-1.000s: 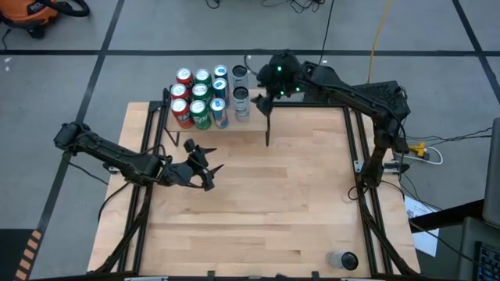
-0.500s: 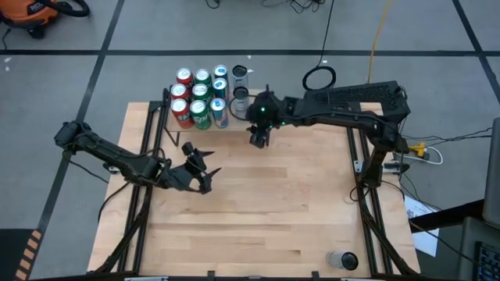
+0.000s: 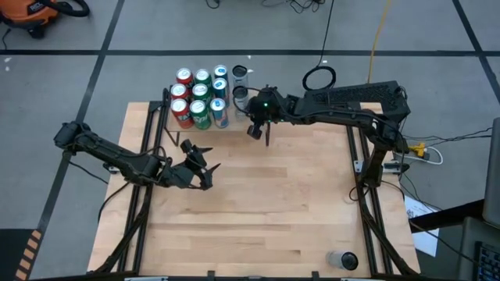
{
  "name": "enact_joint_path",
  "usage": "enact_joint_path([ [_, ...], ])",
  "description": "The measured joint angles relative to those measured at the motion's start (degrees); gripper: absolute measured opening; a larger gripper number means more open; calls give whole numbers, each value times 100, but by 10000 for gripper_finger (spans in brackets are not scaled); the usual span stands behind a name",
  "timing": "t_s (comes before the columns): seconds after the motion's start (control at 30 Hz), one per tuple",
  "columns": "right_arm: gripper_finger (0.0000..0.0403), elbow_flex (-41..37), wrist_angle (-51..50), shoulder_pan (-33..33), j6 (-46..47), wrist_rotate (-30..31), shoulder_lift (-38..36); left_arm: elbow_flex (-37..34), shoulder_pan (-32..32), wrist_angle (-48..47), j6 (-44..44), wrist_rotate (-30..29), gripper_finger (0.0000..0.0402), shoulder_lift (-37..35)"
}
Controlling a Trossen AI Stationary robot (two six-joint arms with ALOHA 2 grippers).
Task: Place canned beverage on shelf
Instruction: Put the left black soda can on the shelf
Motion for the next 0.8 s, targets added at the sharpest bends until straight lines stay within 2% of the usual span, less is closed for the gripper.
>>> enact_joint_path([
  [0.33,1,0,597,-30,-120,-1,40,0,18,7,3,0,286,-1],
  [0.53,1,0,326,-56,56,9,52,0,18,-6,5,0,286,0],
  [0.7,0,0,362,171,529,-306,35,0,25,-13,148,0,286,-1],
  [0.8,0,9,690,413,471,-85,212,0,25,12,155,-25,286,-12],
])
